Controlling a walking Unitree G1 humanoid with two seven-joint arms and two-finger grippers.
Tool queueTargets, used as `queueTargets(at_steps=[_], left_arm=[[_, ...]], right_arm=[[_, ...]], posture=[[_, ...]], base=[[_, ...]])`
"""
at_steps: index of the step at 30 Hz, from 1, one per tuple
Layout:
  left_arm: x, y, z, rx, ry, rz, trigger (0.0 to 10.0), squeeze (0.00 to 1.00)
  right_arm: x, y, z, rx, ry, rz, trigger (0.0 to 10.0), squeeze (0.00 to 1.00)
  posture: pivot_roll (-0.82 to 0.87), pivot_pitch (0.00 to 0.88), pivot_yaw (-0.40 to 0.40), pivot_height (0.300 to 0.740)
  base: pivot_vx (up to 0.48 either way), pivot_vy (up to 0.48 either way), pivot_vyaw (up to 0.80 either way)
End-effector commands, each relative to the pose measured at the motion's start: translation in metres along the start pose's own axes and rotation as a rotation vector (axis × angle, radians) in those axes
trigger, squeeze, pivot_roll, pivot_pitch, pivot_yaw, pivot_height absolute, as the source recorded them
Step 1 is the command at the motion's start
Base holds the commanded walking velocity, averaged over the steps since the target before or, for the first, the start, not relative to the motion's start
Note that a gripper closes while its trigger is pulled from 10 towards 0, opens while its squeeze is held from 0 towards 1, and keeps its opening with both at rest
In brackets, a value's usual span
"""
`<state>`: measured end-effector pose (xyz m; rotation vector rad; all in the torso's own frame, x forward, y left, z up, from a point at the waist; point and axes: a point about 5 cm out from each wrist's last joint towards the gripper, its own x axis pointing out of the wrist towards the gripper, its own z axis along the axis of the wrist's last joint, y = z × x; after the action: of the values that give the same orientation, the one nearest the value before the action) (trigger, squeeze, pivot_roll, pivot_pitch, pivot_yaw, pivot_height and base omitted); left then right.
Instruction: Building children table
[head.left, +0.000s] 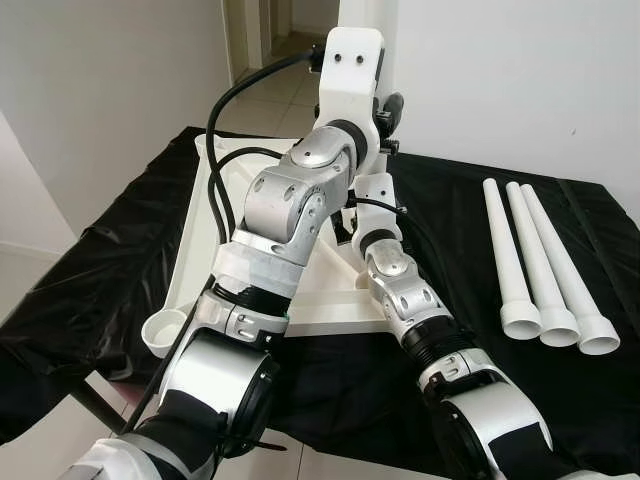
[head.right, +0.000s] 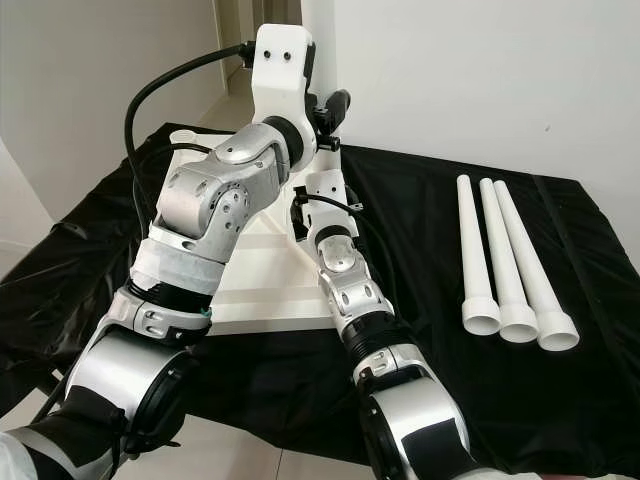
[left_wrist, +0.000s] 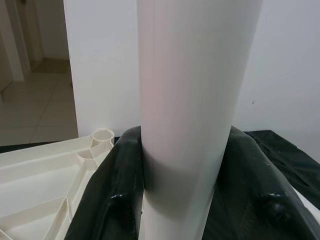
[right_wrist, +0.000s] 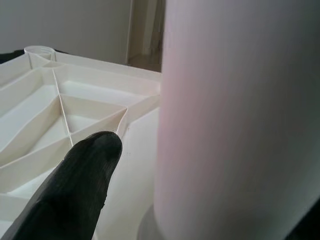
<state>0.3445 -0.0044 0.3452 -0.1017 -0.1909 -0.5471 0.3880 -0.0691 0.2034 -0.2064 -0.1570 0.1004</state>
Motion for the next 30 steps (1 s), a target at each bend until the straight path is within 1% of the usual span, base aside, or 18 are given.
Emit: queueTargets(at_steps=[1,4,6,10,11,13,14,19,23,28,29,30], left_arm=[[0.0011,-0.0037,0.0080,0.016,-0.032,-0.008,10.0,0.00],[0.0012,-0.0038,0.0076,0.016,-0.031,-0.008,10.0,0.00],[0.0012,-0.0038,0.0073,0.015,-0.029,-0.008,10.0,0.00],[0.0012,-0.0040,0.0073,0.015,-0.030,-0.008,10.0,0.00],[0.0013,-0.0040,0.0075,0.016,-0.031,-0.008,10.0,0.00],[0.0014,-0.0040,0.0077,0.016,-0.031,-0.008,10.0,0.00],[0.0014,-0.0039,0.0079,0.017,-0.033,-0.006,10.0,0.00],[0.0014,-0.0041,0.0082,0.019,-0.036,-0.004,10.0,0.00],[0.0020,-0.0021,0.0088,0.065,-0.040,0.019,10.0,0.00],[0.0016,-0.0023,0.0088,0.079,-0.052,0.010,10.0,0.00],[0.0012,-0.0024,0.0090,0.066,-0.061,0.007,10.0,0.92],[0.0011,-0.0024,0.0091,0.056,-0.066,0.006,10.0,0.92]], right_arm=[[0.0030,-0.0010,0.0093,-0.009,-0.040,-0.008,10.0,0.00],[0.0033,-0.0009,0.0125,-0.016,-0.058,-0.009,10.0,0.00],[0.0036,-0.0021,0.0169,0.006,-0.083,-0.019,10.0,0.00],[0.0047,-0.0022,0.0152,0.002,-0.069,-0.016,10.0,0.00],[0.0049,-0.0021,0.0148,0.001,-0.068,-0.015,6.4,0.00],[0.0048,-0.0019,0.0149,0.001,-0.071,-0.013,6.4,0.00],[0.0047,-0.0017,0.0148,0.001,-0.073,-0.012,0.0,0.00],[0.0044,-0.0015,0.0142,0.001,-0.074,-0.012,0.0,0.00],[0.0050,-0.0027,0.0137,0.007,-0.065,-0.020,0.0,0.00],[0.0050,-0.0031,0.0130,0.007,-0.062,-0.025,0.0,0.00],[0.0050,-0.0030,0.0127,0.012,-0.060,-0.023,0.0,0.00],[0.0049,-0.0029,0.0124,0.016,-0.059,-0.021,0.0,0.00]], posture=[[0.04,0.000,-0.016,0.740],[0.04,0.000,-0.016,0.740],[0.04,0.000,-0.015,0.740],[0.04,0.000,-0.015,0.740],[0.04,0.000,-0.016,0.740],[0.04,0.000,-0.016,0.740],[0.04,0.000,-0.016,0.740],[0.04,0.000,-0.016,0.740],[0.04,0.003,-0.015,0.740],[0.04,0.003,-0.015,0.740],[0.04,0.003,-0.015,0.740],[0.04,0.003,-0.015,0.740]], base=[[0.000,0.000,0.00],[0.000,0.000,0.00],[0.000,0.000,0.00],[0.000,0.000,0.00],[0.000,0.000,0.00],[0.000,0.000,0.00],[0.000,0.000,0.00],[0.000,0.000,0.00],[0.000,0.000,0.00],[0.000,0.000,0.00],[0.000,0.000,0.00],[0.000,0.000,0.00]])
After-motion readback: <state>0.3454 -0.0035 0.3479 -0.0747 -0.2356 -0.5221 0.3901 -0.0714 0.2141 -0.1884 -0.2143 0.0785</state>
